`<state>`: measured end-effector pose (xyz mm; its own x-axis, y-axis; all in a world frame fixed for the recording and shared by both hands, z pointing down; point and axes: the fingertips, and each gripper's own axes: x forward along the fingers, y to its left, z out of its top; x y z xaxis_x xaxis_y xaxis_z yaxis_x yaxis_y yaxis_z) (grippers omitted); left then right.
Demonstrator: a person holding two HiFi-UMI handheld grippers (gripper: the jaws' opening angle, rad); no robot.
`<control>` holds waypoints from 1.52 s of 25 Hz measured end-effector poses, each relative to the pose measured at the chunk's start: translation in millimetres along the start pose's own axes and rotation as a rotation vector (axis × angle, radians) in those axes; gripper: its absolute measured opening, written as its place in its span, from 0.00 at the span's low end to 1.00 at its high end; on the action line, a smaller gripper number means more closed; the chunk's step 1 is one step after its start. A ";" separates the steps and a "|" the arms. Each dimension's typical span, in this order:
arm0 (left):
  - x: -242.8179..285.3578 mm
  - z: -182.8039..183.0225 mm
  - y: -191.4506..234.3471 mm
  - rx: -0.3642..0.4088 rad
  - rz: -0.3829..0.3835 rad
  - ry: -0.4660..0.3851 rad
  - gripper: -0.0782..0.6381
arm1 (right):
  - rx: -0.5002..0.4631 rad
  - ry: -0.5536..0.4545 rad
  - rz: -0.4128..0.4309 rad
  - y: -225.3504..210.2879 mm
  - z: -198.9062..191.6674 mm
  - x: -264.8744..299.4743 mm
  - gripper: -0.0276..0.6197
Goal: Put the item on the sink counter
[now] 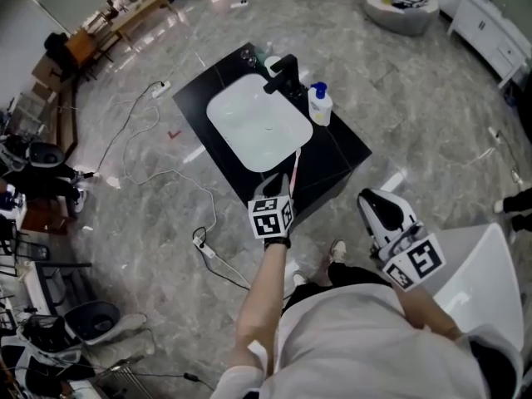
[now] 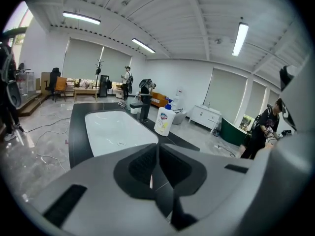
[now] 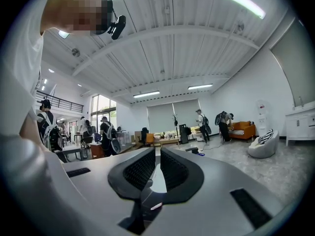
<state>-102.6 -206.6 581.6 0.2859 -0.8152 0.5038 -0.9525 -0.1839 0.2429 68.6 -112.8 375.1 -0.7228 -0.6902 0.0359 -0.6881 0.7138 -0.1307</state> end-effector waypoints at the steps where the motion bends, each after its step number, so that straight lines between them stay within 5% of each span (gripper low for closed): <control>1: -4.6 3.1 -0.4 0.001 -0.003 -0.012 0.14 | -0.003 -0.001 0.004 3.1 0.0 0.0 0.13; 19: -138.4 56.0 -34.9 0.052 -0.069 -0.302 0.14 | -0.031 0.004 0.014 48.7 -5.0 -15.4 0.13; 38: -232.8 68.5 -44.8 0.075 -0.098 -0.472 0.11 | -0.046 0.008 0.005 61.0 -9.9 -16.5 0.12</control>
<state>-133.7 -46.3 396.6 0.3119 -0.9490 0.0463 -0.9334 -0.2969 0.2015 38.0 -56.7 376.3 -0.7267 -0.6856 0.0428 -0.6864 0.7222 -0.0853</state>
